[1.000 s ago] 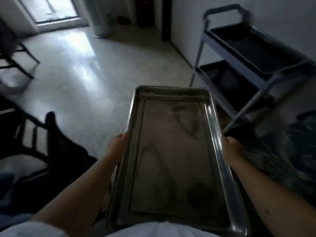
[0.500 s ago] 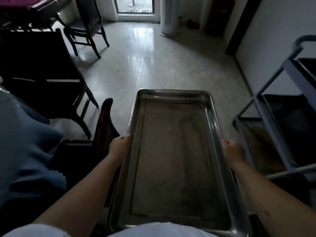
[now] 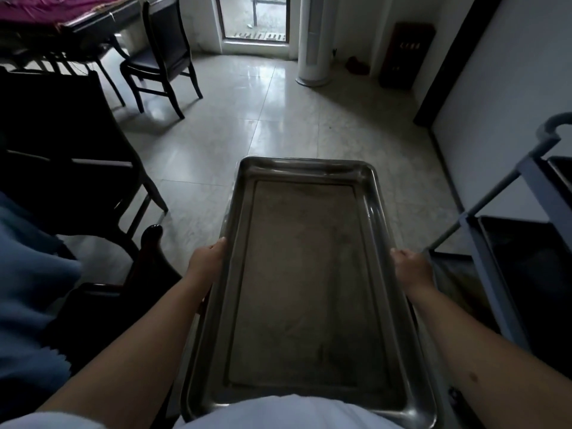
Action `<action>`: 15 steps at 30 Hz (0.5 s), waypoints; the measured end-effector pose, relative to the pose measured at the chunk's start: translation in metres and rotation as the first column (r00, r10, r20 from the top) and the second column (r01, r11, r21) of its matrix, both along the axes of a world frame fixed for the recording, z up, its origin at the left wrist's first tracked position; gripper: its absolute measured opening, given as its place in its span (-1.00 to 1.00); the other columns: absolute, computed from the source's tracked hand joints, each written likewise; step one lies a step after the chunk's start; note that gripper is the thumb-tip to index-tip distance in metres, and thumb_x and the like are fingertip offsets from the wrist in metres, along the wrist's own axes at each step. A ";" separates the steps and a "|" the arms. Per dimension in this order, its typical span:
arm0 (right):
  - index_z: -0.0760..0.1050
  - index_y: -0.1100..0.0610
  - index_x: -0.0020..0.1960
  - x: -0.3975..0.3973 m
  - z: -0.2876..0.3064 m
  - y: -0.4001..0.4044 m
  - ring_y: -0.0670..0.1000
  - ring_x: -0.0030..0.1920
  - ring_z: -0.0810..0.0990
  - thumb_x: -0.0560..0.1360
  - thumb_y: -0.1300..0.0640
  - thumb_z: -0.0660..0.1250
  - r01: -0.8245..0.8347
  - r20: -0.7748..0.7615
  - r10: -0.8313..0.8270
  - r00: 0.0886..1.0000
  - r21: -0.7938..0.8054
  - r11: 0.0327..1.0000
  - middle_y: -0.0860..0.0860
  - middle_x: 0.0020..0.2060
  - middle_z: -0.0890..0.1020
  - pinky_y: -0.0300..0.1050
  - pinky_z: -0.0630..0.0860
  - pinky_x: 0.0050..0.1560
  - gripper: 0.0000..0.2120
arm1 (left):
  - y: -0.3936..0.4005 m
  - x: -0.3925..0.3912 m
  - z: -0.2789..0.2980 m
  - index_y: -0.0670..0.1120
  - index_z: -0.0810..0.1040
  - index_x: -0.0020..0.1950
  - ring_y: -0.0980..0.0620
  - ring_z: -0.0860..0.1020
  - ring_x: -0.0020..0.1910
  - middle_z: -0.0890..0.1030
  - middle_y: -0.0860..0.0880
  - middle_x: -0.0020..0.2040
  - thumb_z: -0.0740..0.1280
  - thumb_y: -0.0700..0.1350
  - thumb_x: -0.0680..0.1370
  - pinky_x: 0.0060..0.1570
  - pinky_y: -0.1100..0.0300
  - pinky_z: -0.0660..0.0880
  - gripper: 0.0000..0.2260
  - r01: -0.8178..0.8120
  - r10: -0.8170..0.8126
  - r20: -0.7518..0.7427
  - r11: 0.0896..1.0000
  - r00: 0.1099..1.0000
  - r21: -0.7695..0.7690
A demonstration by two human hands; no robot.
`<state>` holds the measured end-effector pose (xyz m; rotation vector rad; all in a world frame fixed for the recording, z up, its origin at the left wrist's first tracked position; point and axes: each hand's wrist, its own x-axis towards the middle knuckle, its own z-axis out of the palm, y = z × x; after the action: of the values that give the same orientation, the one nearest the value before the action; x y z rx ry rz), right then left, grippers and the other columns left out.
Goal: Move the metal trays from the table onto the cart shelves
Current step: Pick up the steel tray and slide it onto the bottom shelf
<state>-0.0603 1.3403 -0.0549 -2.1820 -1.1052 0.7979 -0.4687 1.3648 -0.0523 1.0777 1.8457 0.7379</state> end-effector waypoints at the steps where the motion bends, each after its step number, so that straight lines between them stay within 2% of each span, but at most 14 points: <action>1: 0.60 0.26 -0.13 0.001 0.000 0.012 0.14 -0.13 0.54 0.57 0.04 0.23 0.006 -0.003 -0.006 1.000 0.003 1.000 0.18 -0.22 0.60 -0.08 0.34 -0.15 -0.68 | 0.012 0.001 0.001 -0.20 0.66 0.13 -0.11 0.61 0.02 0.63 -0.08 -0.08 0.22 0.10 0.66 -0.19 0.20 0.44 -0.60 0.021 -0.021 -0.011 1.000 1.000 -0.001; 2: 0.60 0.25 -0.16 0.002 0.000 0.024 0.13 -0.13 0.55 0.57 0.04 0.24 0.012 -0.008 -0.012 1.000 0.009 1.000 0.18 -0.22 0.61 -0.08 0.34 -0.15 -0.68 | 0.025 0.003 0.001 -0.21 0.65 0.11 -0.14 0.62 0.02 0.65 -0.11 -0.08 0.21 0.11 0.66 -0.19 0.18 0.48 -0.59 0.028 -0.028 0.000 1.000 1.000 -0.002; 5: 0.57 0.17 -0.23 0.004 0.001 0.063 0.12 -0.15 0.56 0.56 0.03 0.25 0.053 -0.031 -0.053 0.998 0.022 0.998 0.16 -0.26 0.61 -0.09 0.33 -0.15 -0.70 | 0.070 0.007 0.003 -0.26 0.64 0.09 -0.23 0.64 0.02 0.67 -0.23 -0.04 0.20 0.12 0.67 0.03 -0.01 0.56 -0.54 0.046 -0.045 0.020 0.999 0.999 -0.013; 7: 0.61 0.18 -0.16 0.003 0.001 0.092 0.13 -0.13 0.56 0.56 0.02 0.24 0.078 -0.052 -0.076 0.996 0.030 0.997 0.15 -0.23 0.61 -0.10 0.34 -0.13 -0.71 | 0.106 0.008 0.003 -0.29 0.65 0.06 -0.23 0.64 -0.02 0.67 -0.25 -0.06 0.19 0.12 0.67 0.06 -0.06 0.57 -0.53 0.063 -0.063 0.048 0.998 0.997 0.003; 9: 0.62 0.20 -0.11 0.001 0.001 0.122 0.13 -0.14 0.55 0.56 0.01 0.23 0.117 -0.072 -0.115 0.991 0.034 0.992 0.14 -0.21 0.62 -0.10 0.36 -0.15 -0.70 | 0.150 0.007 0.001 -0.30 0.66 0.03 -0.22 0.65 -0.05 0.68 -0.24 -0.10 0.19 0.12 0.67 -0.03 -0.01 0.58 -0.51 0.065 -0.067 0.071 0.998 0.995 0.021; 12: 0.56 0.30 -0.20 -0.003 0.003 0.162 0.11 -0.25 0.52 0.57 0.02 0.21 0.186 -0.070 -0.182 0.981 0.044 0.982 0.15 -0.30 0.59 -0.13 0.35 -0.27 -0.62 | 0.220 0.009 0.005 -0.24 0.67 -0.03 -0.20 0.64 -0.11 0.67 -0.20 -0.15 0.20 0.13 0.66 -0.18 0.08 0.52 -0.54 0.125 -0.125 0.079 0.992 0.989 0.013; 15: 0.51 0.23 -0.30 -0.005 0.009 0.188 0.10 -0.30 0.48 0.57 0.03 0.20 0.276 -0.046 -0.275 0.960 0.035 0.960 0.09 -0.38 0.53 -0.12 0.32 -0.31 -0.62 | 0.281 0.017 0.014 -0.13 0.67 -0.19 -0.13 0.65 -0.19 0.68 -0.15 -0.21 0.24 0.15 0.63 -0.25 0.11 0.51 -0.57 0.196 -0.195 0.063 0.980 0.979 -0.011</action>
<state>-0.0656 1.5279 -0.0464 -2.2113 -0.7670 0.6852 -0.4515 1.6459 -0.0383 1.1928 1.6631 0.6306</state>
